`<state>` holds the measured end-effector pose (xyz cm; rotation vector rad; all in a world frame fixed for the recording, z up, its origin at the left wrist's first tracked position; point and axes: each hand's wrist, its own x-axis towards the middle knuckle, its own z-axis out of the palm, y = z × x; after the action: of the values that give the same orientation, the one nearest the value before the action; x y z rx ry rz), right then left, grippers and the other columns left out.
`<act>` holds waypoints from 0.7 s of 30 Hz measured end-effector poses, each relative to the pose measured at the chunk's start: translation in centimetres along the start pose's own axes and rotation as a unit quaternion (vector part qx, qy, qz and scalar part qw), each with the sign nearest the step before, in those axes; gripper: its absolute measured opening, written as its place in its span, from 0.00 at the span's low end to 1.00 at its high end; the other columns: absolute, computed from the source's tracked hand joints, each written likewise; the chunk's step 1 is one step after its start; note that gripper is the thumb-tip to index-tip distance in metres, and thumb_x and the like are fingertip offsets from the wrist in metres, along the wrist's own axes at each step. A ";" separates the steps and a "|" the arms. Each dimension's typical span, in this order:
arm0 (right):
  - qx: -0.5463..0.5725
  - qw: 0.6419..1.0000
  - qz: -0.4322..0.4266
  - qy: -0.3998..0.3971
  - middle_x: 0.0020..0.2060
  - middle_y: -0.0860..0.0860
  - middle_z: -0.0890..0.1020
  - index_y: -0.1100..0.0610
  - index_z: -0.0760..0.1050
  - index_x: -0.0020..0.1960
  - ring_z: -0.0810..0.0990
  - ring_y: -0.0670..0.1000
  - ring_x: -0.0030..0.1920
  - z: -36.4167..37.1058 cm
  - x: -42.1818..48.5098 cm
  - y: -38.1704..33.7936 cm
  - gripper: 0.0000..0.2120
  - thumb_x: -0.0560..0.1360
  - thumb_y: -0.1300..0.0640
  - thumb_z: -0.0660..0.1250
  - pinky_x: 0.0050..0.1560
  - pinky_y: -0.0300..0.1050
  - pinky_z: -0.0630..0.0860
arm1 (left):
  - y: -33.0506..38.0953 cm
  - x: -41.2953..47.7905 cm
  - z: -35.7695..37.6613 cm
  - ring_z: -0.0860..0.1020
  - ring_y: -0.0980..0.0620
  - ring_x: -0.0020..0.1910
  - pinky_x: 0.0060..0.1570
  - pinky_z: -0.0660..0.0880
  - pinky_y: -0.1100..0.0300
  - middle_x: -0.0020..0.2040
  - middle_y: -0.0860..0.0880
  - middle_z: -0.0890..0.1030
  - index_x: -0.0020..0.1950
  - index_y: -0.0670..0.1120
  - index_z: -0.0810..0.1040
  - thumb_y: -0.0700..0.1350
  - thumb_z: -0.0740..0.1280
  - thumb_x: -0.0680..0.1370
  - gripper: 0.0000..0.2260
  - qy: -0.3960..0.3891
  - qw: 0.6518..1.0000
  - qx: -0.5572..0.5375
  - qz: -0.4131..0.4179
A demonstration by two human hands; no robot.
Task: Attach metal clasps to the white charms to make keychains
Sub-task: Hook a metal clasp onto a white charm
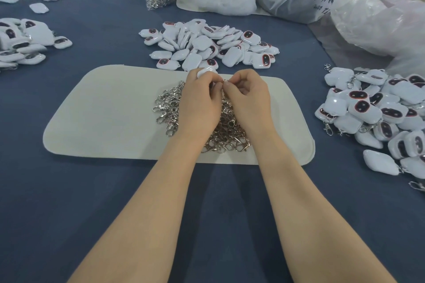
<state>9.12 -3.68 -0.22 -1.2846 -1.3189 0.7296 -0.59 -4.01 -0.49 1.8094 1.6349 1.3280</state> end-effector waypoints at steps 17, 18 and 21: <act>-0.085 0.993 -0.078 0.004 0.37 0.41 0.76 0.54 0.72 0.45 0.75 0.42 0.39 0.3 -0.4 0.0 0.06 0.75 0.64 0.66 0.46 0.35 0.74 | -0.1 0.2 -0.3 0.73 0.50 0.47 0.49 0.71 0.58 0.55 0.46 0.75 0.51 0.43 0.79 0.41 0.62 0.80 0.06 0.014 1.000 0.013 0.006; -0.084 0.993 -0.080 0.002 0.37 0.41 0.76 0.53 0.72 0.45 0.75 0.41 0.39 0.4 -0.4 0.0 0.07 0.74 0.64 0.65 0.46 0.34 0.74 | -0.1 0.2 -0.3 0.73 0.50 0.47 0.49 0.71 0.58 0.55 0.46 0.75 0.51 0.42 0.79 0.41 0.62 0.80 0.06 0.013 1.000 0.015 0.008; -0.080 0.994 -0.074 -0.004 0.37 0.41 0.77 0.52 0.72 0.44 0.75 0.40 0.39 0.4 -0.4 0.0 0.08 0.74 0.65 0.65 0.46 0.35 0.74 | -0.3 0.3 -0.4 0.71 0.52 0.44 0.47 0.68 0.61 0.53 0.46 0.74 0.50 0.42 0.79 0.40 0.62 0.80 0.06 0.011 1.000 0.017 0.015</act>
<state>8.73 -3.91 -0.41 -1.2937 -1.4864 0.5355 -1.10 -3.80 -0.43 1.8519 1.6578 1.3447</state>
